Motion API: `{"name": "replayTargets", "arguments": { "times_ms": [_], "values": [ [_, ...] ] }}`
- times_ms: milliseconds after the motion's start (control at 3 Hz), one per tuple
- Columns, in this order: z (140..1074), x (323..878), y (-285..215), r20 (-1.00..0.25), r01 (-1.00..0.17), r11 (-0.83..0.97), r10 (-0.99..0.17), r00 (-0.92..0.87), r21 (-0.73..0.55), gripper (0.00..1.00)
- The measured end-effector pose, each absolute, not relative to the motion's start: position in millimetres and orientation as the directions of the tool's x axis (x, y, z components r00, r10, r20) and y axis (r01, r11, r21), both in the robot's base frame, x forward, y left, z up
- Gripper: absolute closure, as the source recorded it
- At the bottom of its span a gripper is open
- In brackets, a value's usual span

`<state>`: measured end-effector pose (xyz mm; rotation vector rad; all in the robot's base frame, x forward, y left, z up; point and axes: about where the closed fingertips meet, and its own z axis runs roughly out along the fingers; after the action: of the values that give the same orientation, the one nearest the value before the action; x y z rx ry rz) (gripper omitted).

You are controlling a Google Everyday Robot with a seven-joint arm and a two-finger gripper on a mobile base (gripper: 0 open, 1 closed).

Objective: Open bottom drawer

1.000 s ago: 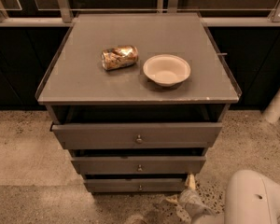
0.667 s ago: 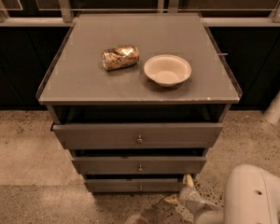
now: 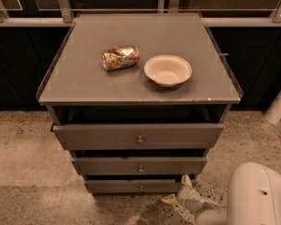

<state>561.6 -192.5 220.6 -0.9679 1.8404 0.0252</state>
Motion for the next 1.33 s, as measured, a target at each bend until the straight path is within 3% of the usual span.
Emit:
{"name": "replayTargets", "arguments": {
  "times_ms": [1333],
  "values": [
    [194.3,574.9,-210.6,-0.682,-0.763,0.558,-0.698,-0.219,-0.326,0.00]
  ]
}}
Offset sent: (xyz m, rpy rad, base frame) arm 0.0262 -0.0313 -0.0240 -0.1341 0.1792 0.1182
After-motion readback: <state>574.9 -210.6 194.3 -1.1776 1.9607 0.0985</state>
